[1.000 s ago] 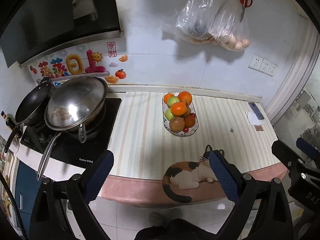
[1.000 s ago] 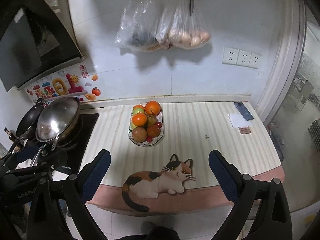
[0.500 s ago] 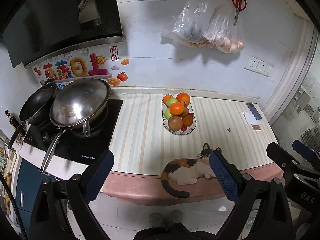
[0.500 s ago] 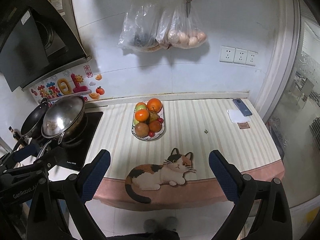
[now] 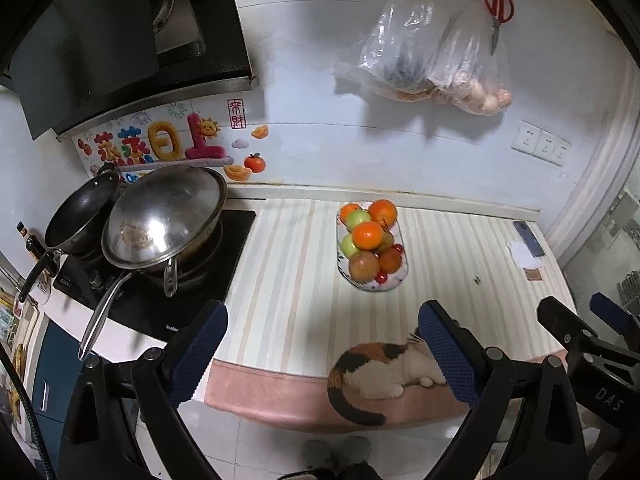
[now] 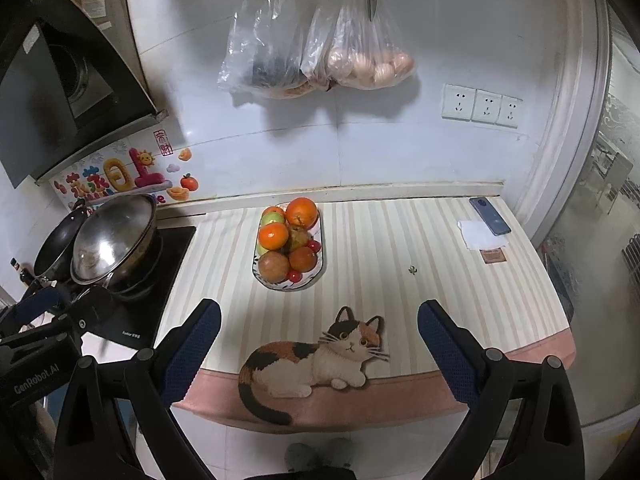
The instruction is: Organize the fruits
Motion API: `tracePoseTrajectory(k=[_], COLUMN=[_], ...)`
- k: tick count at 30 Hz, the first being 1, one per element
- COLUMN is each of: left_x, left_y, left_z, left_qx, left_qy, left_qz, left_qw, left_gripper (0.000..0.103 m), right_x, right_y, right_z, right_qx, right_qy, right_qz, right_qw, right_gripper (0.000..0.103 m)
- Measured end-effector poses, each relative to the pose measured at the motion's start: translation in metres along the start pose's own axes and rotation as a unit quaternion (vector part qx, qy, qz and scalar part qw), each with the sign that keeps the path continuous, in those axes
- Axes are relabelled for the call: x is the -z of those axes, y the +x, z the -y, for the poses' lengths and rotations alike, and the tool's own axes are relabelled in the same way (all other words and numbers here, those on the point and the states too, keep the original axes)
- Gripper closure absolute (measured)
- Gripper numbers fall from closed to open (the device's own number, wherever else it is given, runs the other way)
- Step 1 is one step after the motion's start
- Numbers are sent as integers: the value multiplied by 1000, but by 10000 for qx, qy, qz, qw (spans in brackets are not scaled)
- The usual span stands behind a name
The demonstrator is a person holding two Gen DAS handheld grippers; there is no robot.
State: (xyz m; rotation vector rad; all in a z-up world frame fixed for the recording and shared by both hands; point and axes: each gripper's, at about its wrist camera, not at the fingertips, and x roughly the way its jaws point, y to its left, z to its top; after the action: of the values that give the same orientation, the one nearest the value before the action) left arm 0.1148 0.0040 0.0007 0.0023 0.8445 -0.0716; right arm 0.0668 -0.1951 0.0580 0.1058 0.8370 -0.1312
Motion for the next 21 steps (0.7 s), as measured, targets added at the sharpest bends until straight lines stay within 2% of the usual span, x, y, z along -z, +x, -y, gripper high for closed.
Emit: tracePoseTrajectory(k=[12, 21], left_x=[-13, -12], left_y=[52, 77], left_z=[10, 16], left_qx=[-132, -141], left_qy=[62, 181], left_qz=[-227, -397], left_qw=[9996, 9990], left_gripper=[5, 4], right_x=[-21, -17], right_y=[60, 98], right_z=[9, 15], right_qx=[45, 36], right_qy=[1, -62], right_qz=[-194, -367], right_qw=[9998, 9993], right_gripper=[2, 2])
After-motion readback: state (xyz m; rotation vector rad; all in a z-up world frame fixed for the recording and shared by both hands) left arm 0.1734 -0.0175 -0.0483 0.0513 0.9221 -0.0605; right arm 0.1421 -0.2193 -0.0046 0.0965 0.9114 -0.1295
